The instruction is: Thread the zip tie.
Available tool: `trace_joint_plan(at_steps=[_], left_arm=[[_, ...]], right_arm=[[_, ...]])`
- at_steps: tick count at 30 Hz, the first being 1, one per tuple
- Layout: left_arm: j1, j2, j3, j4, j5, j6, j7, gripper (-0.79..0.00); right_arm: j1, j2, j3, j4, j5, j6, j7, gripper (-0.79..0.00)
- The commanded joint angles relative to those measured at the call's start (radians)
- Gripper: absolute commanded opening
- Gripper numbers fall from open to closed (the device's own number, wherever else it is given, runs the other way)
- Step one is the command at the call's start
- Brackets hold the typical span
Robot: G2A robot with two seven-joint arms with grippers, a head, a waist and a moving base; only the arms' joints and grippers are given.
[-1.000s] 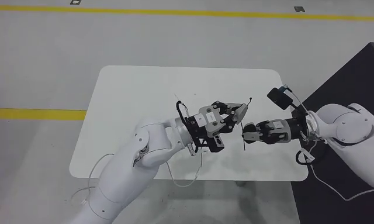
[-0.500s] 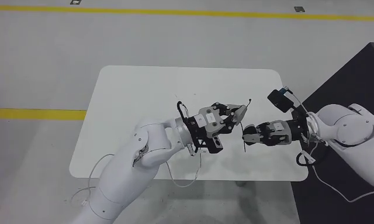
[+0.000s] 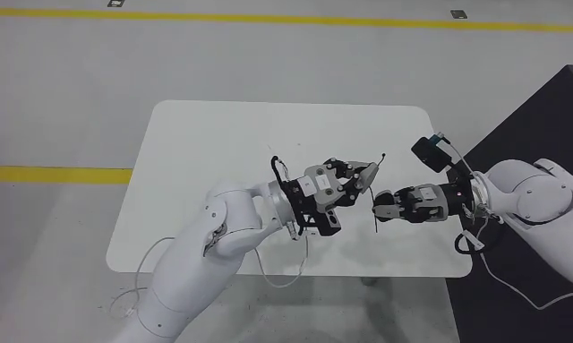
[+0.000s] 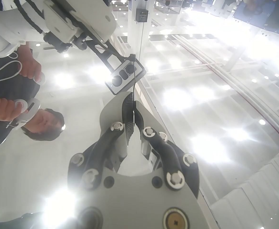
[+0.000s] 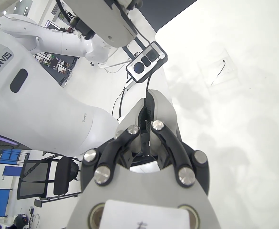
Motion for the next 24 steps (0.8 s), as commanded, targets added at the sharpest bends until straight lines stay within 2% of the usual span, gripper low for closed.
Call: trace_joint_plan(at_steps=[1, 24], left_arm=[[0.002, -0.001, 0.0, 0.002, -0.001, 0.002, 0.007, -0.785], [-0.003, -0.013, -0.008, 0.007, 0.003, 0.007, 0.017, -0.785]], right_arm=[[0.004, 0.002, -0.008, 0.001, -0.001, -0.001, -0.001, -0.785], [0.051, 0.024, -0.068, 0.002, -0.021, -0.034, -0.034, -0.785]])
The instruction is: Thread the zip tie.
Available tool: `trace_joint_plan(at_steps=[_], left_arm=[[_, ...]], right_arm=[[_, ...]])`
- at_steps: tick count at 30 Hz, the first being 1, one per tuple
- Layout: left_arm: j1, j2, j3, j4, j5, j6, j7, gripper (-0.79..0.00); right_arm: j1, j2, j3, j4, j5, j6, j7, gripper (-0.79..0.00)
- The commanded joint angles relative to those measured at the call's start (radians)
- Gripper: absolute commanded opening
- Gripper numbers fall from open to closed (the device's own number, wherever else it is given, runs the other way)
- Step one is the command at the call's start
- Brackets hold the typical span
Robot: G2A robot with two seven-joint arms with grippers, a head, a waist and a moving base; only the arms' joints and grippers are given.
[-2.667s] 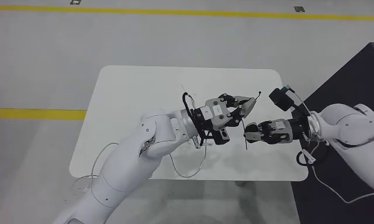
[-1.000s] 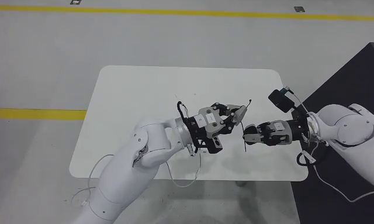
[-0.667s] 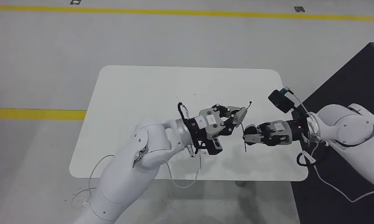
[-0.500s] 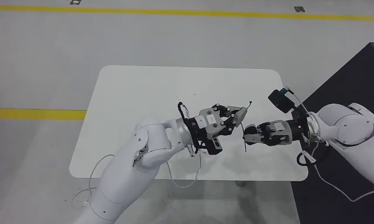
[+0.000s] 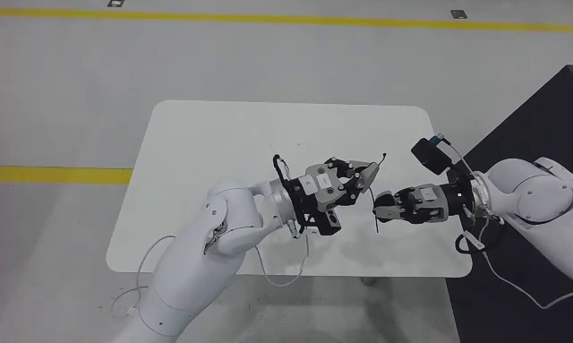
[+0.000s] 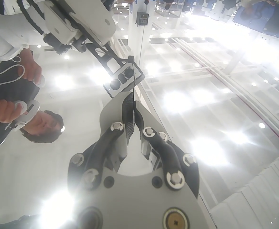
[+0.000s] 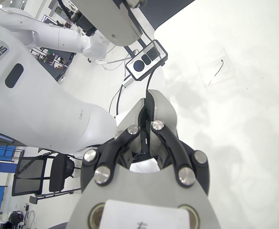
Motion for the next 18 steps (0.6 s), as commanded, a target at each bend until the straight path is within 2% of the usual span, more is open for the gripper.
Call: trace_joint_plan(at_steps=[1, 18], left_arm=[[0.002, -0.001, 0.0, 0.0, 0.005, 0.003, -0.004, -0.785], [0.007, -0.006, -0.007, -0.005, 0.015, 0.015, 0.007, -0.785]], right_arm=[[0.003, 0.002, -0.005, 0.002, 0.001, -0.002, -0.002, -0.785], [0.027, 0.01, -0.035, 0.005, 0.004, -0.012, -0.012, -0.785]])
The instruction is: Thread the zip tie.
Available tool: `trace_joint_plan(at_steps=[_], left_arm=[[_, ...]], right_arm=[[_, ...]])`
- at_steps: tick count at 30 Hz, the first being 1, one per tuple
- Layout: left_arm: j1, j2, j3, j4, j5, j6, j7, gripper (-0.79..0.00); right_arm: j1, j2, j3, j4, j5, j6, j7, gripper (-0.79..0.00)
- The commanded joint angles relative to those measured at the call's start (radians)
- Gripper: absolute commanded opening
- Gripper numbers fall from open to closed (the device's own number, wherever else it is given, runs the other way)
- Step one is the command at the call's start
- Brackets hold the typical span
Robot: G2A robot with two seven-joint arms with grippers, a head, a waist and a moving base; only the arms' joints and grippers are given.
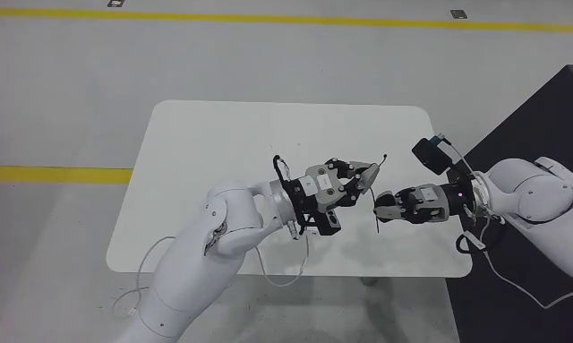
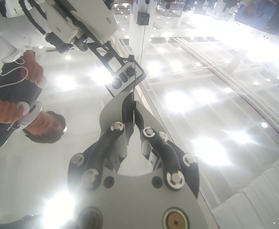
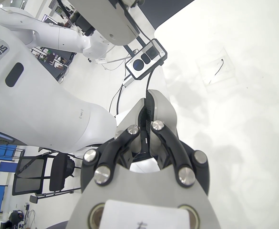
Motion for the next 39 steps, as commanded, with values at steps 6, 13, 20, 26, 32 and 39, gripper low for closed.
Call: trace_joint_plan(at_steps=[6, 13, 20, 26, 32, 39], left_arm=[[0.0, -0.003, 0.004, -0.003, 0.002, 0.009, 0.005, -0.785], [-0.003, -0.006, 0.003, 0.005, -0.009, 0.009, 0.018, -0.785], [-0.006, -0.009, -0.001, 0.008, -0.001, 0.003, 0.011, -0.785], [-0.002, -0.01, -0.002, 0.003, 0.008, 0.003, 0.011, -0.785], [0.001, -0.011, -0.004, -0.002, 0.012, 0.005, 0.015, -0.785], [0.004, -0.013, -0.004, 0.001, 0.005, 0.008, 0.033, -0.785]], right_arm=[[0.0, 0.0, 0.0, 0.0, 0.0, 0.0, 0.0, -0.785], [0.0, 0.0, 0.0, 0.0, 0.0, 0.0, 0.0, -0.785], [0.0, 0.0, 0.0, 0.0, 0.0, 0.0, 0.0, -0.785], [0.0, 0.0, 0.0, 0.0, 0.0, 0.0, 0.0, -0.785], [0.0, 0.0, 0.0, 0.0, 0.0, 0.0, 0.0, -0.785], [0.0, 0.0, 0.0, 0.0, 0.0, 0.0, 0.0, -0.785]])
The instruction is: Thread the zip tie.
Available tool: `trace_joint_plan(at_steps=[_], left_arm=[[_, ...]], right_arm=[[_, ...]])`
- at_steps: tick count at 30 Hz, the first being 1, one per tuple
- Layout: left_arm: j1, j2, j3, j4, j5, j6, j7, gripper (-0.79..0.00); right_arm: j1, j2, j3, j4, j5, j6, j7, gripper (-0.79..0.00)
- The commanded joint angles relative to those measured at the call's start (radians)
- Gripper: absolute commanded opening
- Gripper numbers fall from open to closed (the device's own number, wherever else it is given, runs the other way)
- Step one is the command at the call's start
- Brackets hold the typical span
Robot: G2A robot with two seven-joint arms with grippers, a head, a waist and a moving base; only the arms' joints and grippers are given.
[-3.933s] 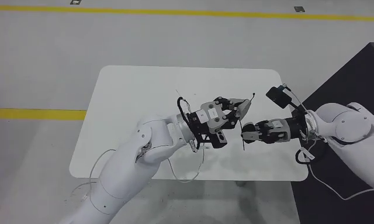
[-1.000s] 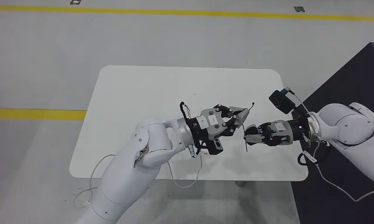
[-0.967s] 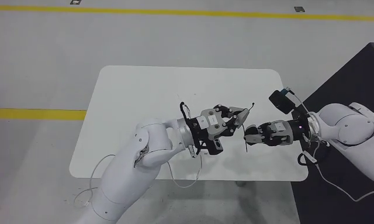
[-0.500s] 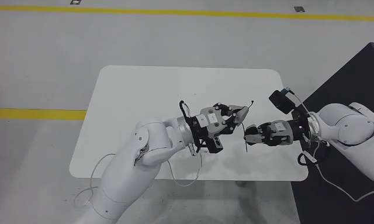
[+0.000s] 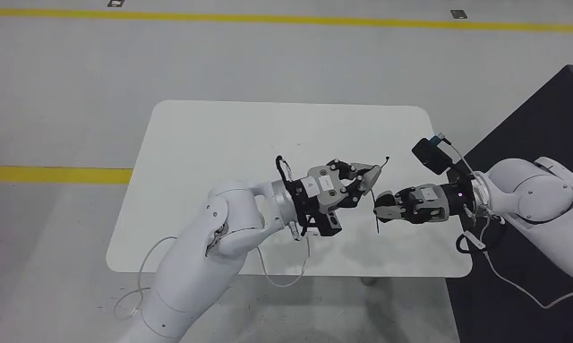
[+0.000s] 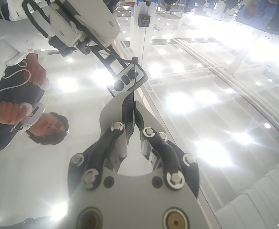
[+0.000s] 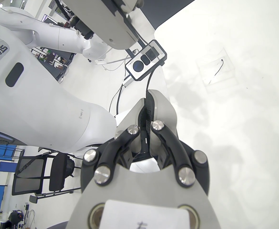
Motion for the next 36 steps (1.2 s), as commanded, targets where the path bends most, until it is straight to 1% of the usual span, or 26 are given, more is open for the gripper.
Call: trace_joint_plan(at_steps=[1, 15, 22, 25, 28, 36], left_arm=[[-0.001, -0.001, 0.001, 0.004, -0.006, 0.0, 0.008, -0.785], [-0.017, -0.007, 0.004, 0.029, -0.057, -0.032, 0.077, -0.785], [-0.026, -0.008, -0.013, 0.035, -0.131, -0.039, 0.117, -0.785], [-0.026, -0.008, -0.019, 0.038, -0.178, -0.044, 0.141, -0.785], [-0.028, -0.007, -0.024, 0.034, -0.191, -0.049, 0.162, -0.785], [-0.024, -0.007, -0.034, 0.033, -0.21, -0.068, 0.169, -0.785]], right_arm=[[0.0, 0.0, 0.0, 0.0, 0.0, 0.0, 0.0, -0.785], [0.0, 0.0, 0.0, 0.0, 0.0, 0.0, 0.0, -0.785], [-0.001, 0.0, 0.001, -0.002, -0.003, 0.004, -0.005, -0.785], [-0.013, -0.003, 0.014, -0.024, -0.049, 0.023, -0.04, -0.785], [-0.028, -0.003, 0.029, -0.036, -0.087, 0.027, -0.07, -0.785], [-0.07, 0.0, 0.071, -0.067, -0.168, 0.017, -0.117, -0.785]])
